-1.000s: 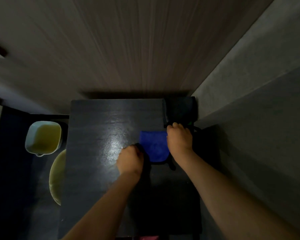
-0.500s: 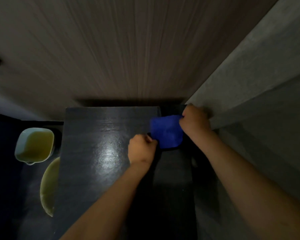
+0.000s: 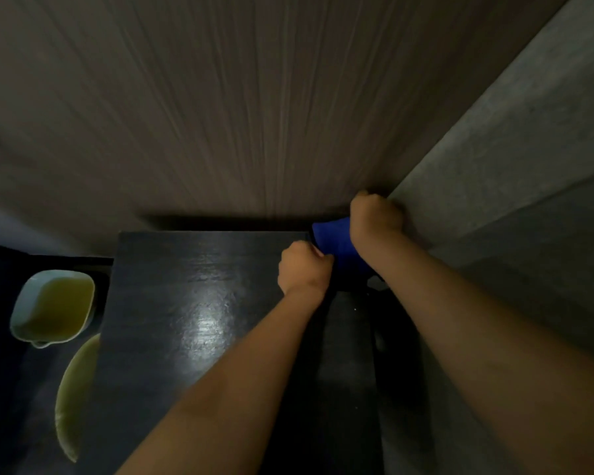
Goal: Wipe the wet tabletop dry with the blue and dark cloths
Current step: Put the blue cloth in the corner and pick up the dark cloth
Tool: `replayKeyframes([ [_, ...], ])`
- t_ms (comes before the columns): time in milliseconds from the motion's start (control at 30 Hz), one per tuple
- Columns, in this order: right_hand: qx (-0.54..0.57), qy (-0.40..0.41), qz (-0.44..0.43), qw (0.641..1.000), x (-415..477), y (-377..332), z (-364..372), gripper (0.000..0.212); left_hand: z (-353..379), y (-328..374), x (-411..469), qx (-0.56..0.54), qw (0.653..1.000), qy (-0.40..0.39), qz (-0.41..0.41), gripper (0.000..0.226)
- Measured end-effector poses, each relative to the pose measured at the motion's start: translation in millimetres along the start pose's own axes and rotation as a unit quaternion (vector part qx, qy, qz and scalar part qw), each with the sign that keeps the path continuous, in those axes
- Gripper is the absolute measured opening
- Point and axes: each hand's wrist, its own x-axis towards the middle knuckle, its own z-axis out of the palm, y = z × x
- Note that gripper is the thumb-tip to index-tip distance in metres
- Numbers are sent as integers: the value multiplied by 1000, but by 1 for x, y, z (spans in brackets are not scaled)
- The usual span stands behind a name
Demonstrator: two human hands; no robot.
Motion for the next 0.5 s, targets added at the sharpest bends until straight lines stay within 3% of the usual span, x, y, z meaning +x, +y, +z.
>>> replayKeyframes([
  [500, -94, -16, -56, 994, 8, 10, 24, 28, 2, -43, 15, -43, 996, 39, -69, 16],
])
